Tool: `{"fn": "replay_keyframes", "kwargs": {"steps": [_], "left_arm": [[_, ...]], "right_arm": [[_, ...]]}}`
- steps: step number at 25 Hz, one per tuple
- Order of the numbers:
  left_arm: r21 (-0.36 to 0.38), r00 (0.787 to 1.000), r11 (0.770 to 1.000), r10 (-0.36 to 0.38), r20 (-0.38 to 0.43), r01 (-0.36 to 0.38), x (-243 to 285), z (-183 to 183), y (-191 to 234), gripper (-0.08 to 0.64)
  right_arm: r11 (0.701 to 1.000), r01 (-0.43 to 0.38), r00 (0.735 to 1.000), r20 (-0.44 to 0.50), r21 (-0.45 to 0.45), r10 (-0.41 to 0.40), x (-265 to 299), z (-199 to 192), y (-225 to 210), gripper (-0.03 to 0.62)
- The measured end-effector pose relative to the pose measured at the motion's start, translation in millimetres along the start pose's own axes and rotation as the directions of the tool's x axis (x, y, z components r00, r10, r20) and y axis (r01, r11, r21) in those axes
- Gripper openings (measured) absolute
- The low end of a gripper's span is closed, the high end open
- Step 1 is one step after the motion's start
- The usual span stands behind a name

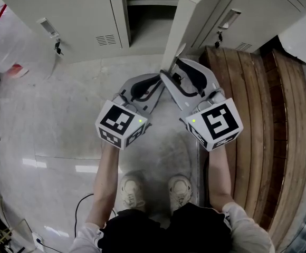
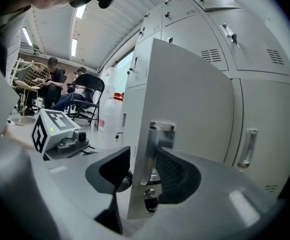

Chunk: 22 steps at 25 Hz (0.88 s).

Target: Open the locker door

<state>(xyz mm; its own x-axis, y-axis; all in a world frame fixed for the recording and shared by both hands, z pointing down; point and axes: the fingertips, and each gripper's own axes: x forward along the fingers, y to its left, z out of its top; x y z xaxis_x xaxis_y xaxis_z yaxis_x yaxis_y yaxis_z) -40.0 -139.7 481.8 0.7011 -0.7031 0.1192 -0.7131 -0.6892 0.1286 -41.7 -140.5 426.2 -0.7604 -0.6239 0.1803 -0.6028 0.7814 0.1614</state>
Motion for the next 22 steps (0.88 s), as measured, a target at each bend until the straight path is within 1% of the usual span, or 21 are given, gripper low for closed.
{"fn": "replay_keyframes", "kwargs": {"steps": [2, 5, 7, 9, 13, 17, 22], "left_arm": [[0.012, 0.999, 0.999, -0.034, -0.010, 0.034, 3, -2, -11, 0.043], [0.051, 0.994, 0.993, -0.108, -0.031, 0.109, 13, -6, -37, 0.031], [0.039, 0.986, 0.985, -0.165, -0.034, 0.166, 19, -9, -52, 0.029], [0.039, 0.978, 0.978, -0.205, -0.027, 0.206, 25, -8, -65, 0.029], [0.059, 0.965, 0.964, -0.259, -0.030, 0.261, 40, -5, -90, 0.029], [0.075, 0.955, 0.952, -0.295, -0.033, 0.296, 52, -7, -107, 0.029], [0.064, 0.941, 0.939, -0.338, -0.028, 0.339, 62, -9, -124, 0.029]], "right_arm": [[1.000, 0.014, 1.000, -0.001, -0.002, -0.014, -7, -1, -3, 0.156], [0.999, 0.035, 0.999, -0.007, 0.016, -0.035, -25, -5, -14, 0.156], [0.999, 0.033, 0.999, -0.012, 0.041, -0.033, -38, -8, -19, 0.155], [0.998, 0.041, 0.999, -0.024, 0.045, -0.040, -48, -11, -24, 0.158], [0.997, 0.063, 0.997, -0.042, 0.032, -0.061, -61, -15, -32, 0.163], [0.996, 0.086, 0.995, -0.058, 0.021, -0.084, -69, -18, -38, 0.167], [0.992, 0.122, 0.989, -0.080, 0.015, -0.121, -83, -23, -47, 0.169]]}}
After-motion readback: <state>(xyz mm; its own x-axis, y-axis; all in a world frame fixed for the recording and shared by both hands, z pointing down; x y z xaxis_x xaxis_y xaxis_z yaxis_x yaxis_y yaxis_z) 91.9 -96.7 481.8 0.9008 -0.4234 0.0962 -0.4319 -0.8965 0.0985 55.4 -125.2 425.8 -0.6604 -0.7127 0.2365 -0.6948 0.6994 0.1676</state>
